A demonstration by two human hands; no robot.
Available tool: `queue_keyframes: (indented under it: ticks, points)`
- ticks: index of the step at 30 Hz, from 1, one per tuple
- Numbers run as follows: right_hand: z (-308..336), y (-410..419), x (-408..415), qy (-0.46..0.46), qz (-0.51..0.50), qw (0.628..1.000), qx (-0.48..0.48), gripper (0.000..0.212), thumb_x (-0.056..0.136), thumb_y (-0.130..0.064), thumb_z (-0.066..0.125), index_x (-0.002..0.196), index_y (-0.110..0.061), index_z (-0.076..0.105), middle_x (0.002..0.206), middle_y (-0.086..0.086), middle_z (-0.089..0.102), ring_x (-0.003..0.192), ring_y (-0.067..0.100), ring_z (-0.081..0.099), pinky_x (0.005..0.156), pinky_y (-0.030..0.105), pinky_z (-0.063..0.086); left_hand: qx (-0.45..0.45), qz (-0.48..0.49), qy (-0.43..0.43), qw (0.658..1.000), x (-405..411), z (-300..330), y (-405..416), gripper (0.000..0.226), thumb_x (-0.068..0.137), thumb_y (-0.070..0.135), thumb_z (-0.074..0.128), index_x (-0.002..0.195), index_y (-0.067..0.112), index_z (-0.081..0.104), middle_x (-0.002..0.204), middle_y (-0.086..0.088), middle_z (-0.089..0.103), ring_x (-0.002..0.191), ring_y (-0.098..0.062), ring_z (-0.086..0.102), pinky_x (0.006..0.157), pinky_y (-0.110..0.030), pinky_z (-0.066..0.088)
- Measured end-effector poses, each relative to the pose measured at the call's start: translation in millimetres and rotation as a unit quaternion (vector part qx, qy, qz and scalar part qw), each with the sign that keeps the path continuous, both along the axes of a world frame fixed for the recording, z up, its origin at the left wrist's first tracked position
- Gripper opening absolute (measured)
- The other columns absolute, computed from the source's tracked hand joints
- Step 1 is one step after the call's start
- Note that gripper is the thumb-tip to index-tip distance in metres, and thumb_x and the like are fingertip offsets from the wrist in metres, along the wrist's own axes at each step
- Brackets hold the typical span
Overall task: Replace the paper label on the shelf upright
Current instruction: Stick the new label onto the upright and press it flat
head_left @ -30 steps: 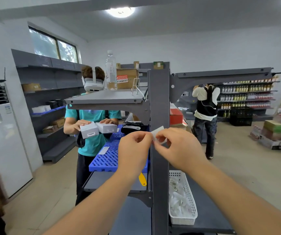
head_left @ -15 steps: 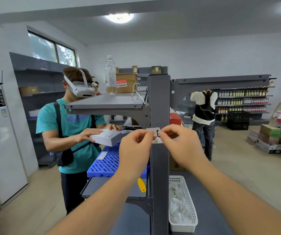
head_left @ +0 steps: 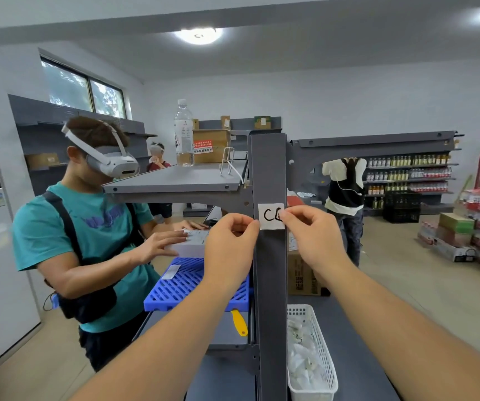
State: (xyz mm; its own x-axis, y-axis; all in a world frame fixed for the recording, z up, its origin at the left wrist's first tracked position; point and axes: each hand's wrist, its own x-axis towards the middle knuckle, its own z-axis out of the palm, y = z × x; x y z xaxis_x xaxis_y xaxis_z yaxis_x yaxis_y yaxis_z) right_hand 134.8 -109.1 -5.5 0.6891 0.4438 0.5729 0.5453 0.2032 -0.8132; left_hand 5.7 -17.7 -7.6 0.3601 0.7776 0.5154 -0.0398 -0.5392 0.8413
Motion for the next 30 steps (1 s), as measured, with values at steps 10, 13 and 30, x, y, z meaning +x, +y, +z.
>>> queue_keyframes:
  ticks: [10,13,30]
  points:
    - [0.9,4.3,0.7,-0.018,-0.015,1.000,0.002,0.013,0.096,-0.027,0.072,0.101,-0.019,0.081,0.092,-0.012,0.078,0.089,0.000,0.069,0.075,0.011,0.049,0.014,0.001,0.005,1.000,11.9,2.7,6.5,0.012,0.092,0.037,0.073,0.091,0.026,0.070,0.083,0.007,0.072,0.078,-0.008,0.067,0.065,-0.022,0.052]
    - [-0.3,5.5,0.2,-0.021,-0.025,0.999,0.004,0.016,0.096,-0.028,0.073,0.104,-0.017,0.082,0.094,-0.010,0.078,0.092,0.003,0.070,0.078,0.016,0.050,0.021,0.010,0.011,1.000,16.6,4.8,7.0,0.017,0.092,0.037,0.075,0.089,0.021,0.069,0.078,0.001,0.071,0.068,-0.007,0.061,0.059,-0.018,0.046]
    - [-4.5,-7.8,-1.9,0.003,-0.094,0.995,0.037,0.019,0.096,-0.020,0.068,0.079,-0.029,0.070,0.080,-0.004,0.073,0.074,0.008,0.064,0.067,0.024,0.049,0.489,0.129,0.122,0.854,21.2,-9.9,14.0,0.037,0.087,0.014,0.074,0.124,0.016,0.068,0.125,-0.004,0.066,0.112,-0.025,0.057,0.090,-0.040,0.050]
